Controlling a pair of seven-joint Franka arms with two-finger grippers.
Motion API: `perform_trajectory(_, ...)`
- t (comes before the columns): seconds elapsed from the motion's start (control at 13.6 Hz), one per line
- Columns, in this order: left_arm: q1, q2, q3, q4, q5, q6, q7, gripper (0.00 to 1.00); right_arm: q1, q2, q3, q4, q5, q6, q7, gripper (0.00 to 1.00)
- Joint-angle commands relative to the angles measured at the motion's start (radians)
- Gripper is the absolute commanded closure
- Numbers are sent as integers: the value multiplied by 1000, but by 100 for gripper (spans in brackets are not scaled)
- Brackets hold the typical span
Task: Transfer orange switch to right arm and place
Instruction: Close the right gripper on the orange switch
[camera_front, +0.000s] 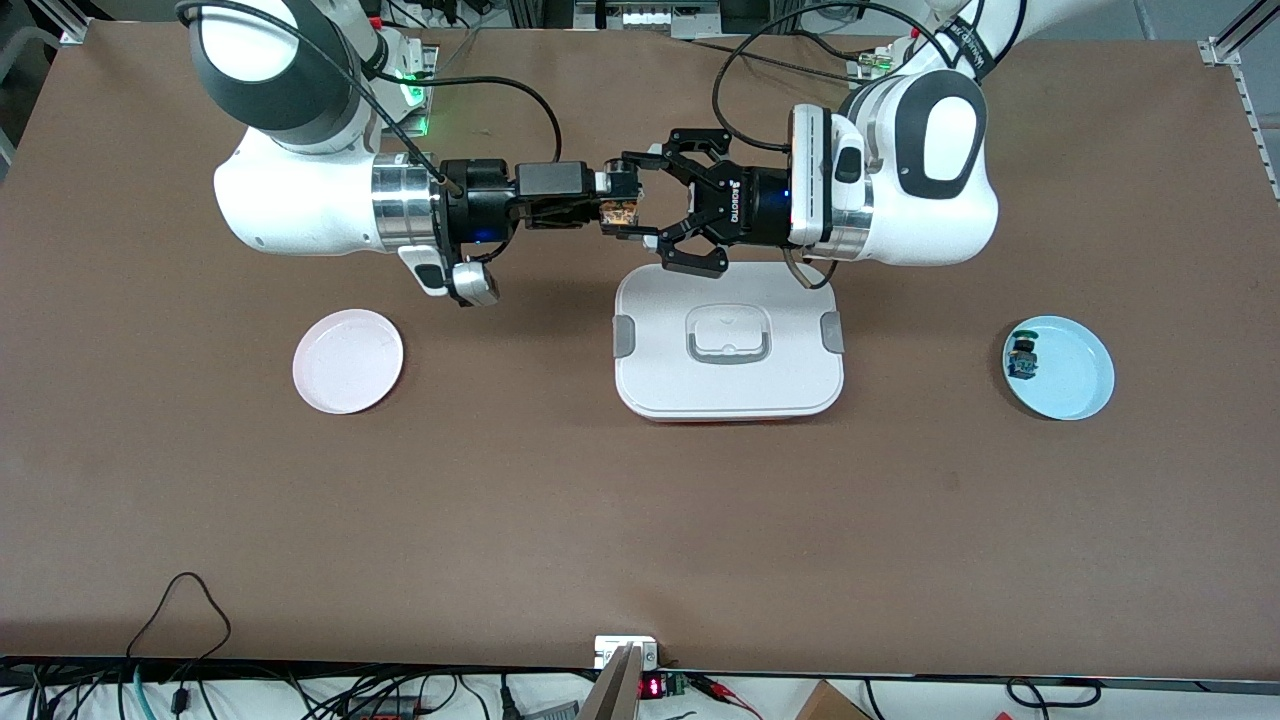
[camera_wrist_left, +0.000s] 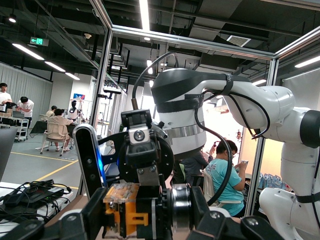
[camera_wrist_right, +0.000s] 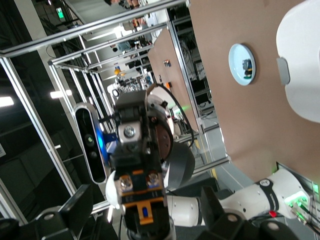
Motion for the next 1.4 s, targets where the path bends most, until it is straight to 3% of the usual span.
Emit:
perform_trajectory(0.0,19,-22,-18,-10,-33,4,28,100,-5,-9,-5,-23,21,-45,0,6)
perform_trajectory(0.51,18,-23,-18,-7,-33,6,26,100,-20,-14,-5,-17,24,-44,4,9)
perform_trajectory(0.59,18,-25,-18,-9,-33,6,26,100,-28,-14,-7,-17,24,-47,4,15)
perform_trajectory(0.66,18,-28,-18,-7,-33,6,26,100,-29,-14,-7,-17,24,-47,-3,28)
perform_trajectory(0.74,18,-28,-18,-9,-33,6,26,100,-31,-15,-7,-17,24,-48,4,55)
perform_trajectory(0.88,18,-28,-18,-9,-33,6,26,100,-31,-17,-9,-17,24,-51,4,80)
perform_trajectory(1.1,18,-28,-16,-12,-33,6,28,100,-28,-17,-9,-17,24,-55,4,88)
perform_trajectory(1.32,19,-28,-18,-12,-33,6,26,98,-29,-20,-10,-17,23,-68,-1,89)
